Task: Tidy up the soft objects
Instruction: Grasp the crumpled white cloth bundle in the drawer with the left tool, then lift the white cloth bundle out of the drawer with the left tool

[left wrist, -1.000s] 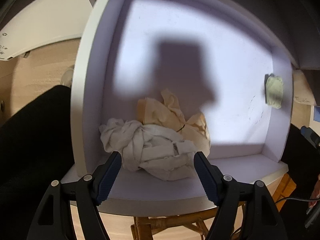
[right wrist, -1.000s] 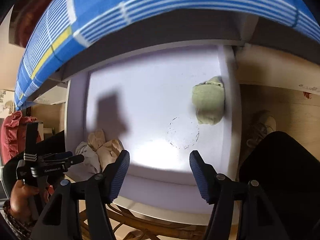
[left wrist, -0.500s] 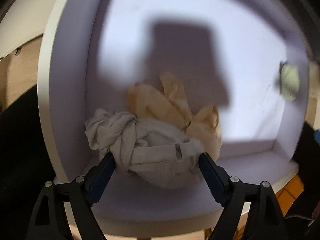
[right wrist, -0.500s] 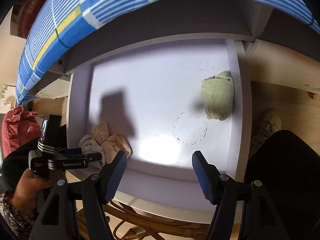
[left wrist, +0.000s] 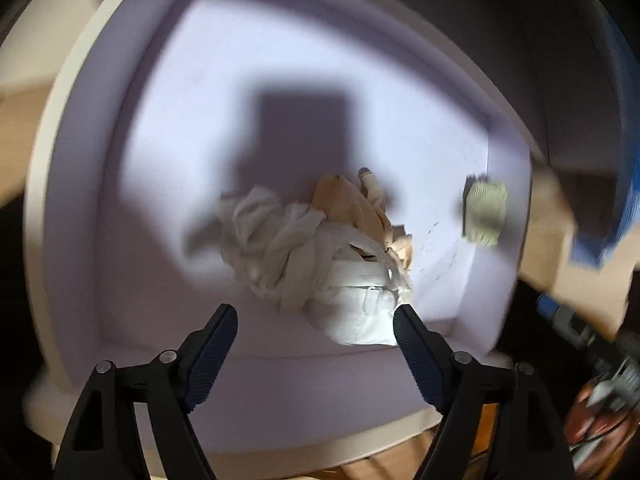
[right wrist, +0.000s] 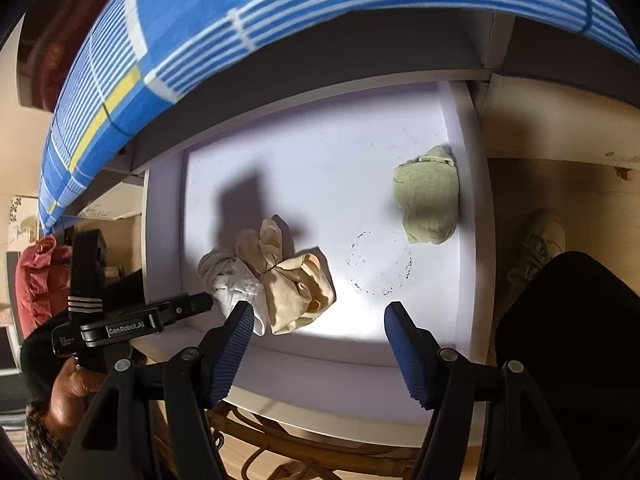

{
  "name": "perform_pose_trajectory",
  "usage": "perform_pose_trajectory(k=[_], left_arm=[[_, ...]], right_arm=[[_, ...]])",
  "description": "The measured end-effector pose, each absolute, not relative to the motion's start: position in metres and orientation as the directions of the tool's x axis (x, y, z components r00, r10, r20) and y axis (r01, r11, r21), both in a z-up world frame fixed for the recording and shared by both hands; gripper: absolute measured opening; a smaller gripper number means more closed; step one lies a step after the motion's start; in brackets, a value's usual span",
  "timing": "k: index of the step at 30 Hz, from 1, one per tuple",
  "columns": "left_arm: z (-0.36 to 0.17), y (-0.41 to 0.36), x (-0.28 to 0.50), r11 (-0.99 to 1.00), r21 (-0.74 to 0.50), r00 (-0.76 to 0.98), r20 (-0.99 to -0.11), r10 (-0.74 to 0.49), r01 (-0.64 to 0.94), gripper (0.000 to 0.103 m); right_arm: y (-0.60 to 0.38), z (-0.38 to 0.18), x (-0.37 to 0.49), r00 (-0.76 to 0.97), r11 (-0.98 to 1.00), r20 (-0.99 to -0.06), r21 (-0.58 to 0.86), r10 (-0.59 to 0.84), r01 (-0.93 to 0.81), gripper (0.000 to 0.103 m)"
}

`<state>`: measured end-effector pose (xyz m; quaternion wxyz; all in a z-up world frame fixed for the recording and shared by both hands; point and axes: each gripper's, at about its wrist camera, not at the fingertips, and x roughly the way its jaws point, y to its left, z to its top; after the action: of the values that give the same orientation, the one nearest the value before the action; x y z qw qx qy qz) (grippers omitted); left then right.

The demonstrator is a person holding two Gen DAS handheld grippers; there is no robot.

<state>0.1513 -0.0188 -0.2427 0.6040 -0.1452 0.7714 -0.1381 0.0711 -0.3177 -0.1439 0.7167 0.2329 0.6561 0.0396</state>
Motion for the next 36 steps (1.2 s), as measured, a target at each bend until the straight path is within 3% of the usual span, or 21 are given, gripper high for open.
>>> perform_pose_trajectory(k=[5, 9, 11, 16, 17, 20, 22, 36], left_arm=[[-0.259, -0.006, 0.142, 0.838, -0.447, -0.213, -0.827, -0.521, -0.313, 0.084], [-0.272, -0.017, 0.138, 0.827, -0.436, -0.238, -0.814, -0.53, -0.354, 0.084], [-0.276, -0.022, 0.138, 0.838, -0.419, -0.231, -0.828, -0.511, -0.35, 0.081], [-0.287, -0.021, 0.132, 0.818, -0.444, -0.198, -0.821, -0.535, -0.367, 0.047], [-0.288, -0.019, 0.13, 0.816, -0.443, -0.205, -0.818, -0.538, -0.372, 0.045], [-0.293, -0.014, 0.127, 0.783, -0.47, -0.199, -0.791, -0.578, -0.408, 0.044], [-0.293, -0.009, 0.127, 0.77, -0.488, -0.178, -0.786, -0.593, -0.411, 0.037], [-0.255, 0.001, 0.131, 0.878, -0.407, -0.12, -0.887, -0.445, -0.25, 0.03]], right_arm=[[-0.312, -0.142, 0.076, 0.141, 0.89, -0.919, 0.392, 0.368, 0.233, 0.069], [-0.308, -0.144, 0.075, 0.126, 0.889, -0.918, 0.396, 0.377, 0.228, 0.069], [-0.308, -0.145, 0.075, 0.123, 0.888, -0.917, 0.399, 0.38, 0.229, 0.069], [-0.307, -0.144, 0.077, 0.124, 0.884, -0.914, 0.406, 0.387, 0.232, 0.069], [-0.307, -0.144, 0.077, 0.124, 0.883, -0.913, 0.408, 0.389, 0.232, 0.069], [-0.302, -0.146, 0.078, 0.114, 0.887, -0.916, 0.401, 0.385, 0.229, 0.069], [-0.298, -0.148, 0.077, 0.103, 0.889, -0.917, 0.399, 0.386, 0.225, 0.069], [-0.29, -0.182, 0.07, -0.011, 0.915, -0.94, 0.33, 0.341, 0.232, 0.069]])
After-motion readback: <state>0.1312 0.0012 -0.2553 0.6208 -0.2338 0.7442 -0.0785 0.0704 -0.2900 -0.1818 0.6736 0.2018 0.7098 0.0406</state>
